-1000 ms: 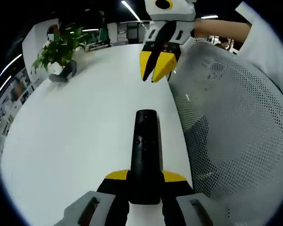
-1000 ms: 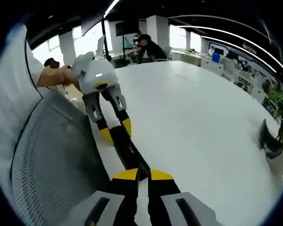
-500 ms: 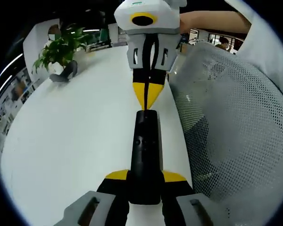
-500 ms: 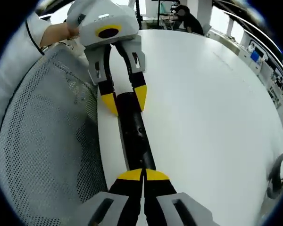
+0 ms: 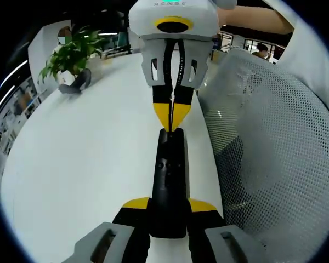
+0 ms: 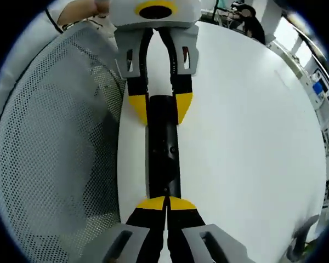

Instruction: Press the specified remote control buttons in sequence, fully releasing each button before pressing the next.

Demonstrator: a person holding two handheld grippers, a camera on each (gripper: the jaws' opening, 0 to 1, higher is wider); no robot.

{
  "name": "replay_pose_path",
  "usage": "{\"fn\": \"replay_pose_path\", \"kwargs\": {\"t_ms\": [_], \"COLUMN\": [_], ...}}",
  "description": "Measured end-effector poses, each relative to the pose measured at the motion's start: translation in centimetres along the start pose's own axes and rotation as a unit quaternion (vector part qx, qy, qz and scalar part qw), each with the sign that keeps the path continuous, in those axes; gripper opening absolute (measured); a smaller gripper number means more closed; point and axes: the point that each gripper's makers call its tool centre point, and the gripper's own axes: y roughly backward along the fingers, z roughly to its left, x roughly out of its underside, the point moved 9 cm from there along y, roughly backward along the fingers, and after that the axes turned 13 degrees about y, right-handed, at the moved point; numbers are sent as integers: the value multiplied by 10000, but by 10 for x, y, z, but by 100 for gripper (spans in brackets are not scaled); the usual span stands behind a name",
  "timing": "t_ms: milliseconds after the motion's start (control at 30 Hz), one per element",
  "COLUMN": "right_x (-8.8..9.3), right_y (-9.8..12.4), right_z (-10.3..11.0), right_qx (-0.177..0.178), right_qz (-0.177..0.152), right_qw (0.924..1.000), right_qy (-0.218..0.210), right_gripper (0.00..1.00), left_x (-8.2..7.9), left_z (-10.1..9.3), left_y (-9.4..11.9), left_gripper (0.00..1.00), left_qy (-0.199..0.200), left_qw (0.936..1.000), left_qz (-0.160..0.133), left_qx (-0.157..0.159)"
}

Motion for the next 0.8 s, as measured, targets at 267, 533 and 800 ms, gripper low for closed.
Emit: {"fn": "replay_pose_path", "kwargs": {"t_ms": [267, 533, 800], "right_x": [3, 7, 5], "right_y": [1, 2, 6], "right_z": [-7, -2, 2], "right_qx": [-337, -153, 370], "right_qz": [-51, -283, -799], "right_qw": [9989, 9984, 9935], "right_qy": [-330, -455, -723], "right_gripper": [0, 0, 0], "left_x": [1, 2, 3], "left_z": [1, 1, 0], "left_y": [0, 1, 1], "left_gripper": [24, 24, 24], "left_qy": [-4, 49, 66], "left_qw": [10000, 9999, 9999], "left_qz": [-8, -117, -120], "left_qx": [2, 20, -24]}}
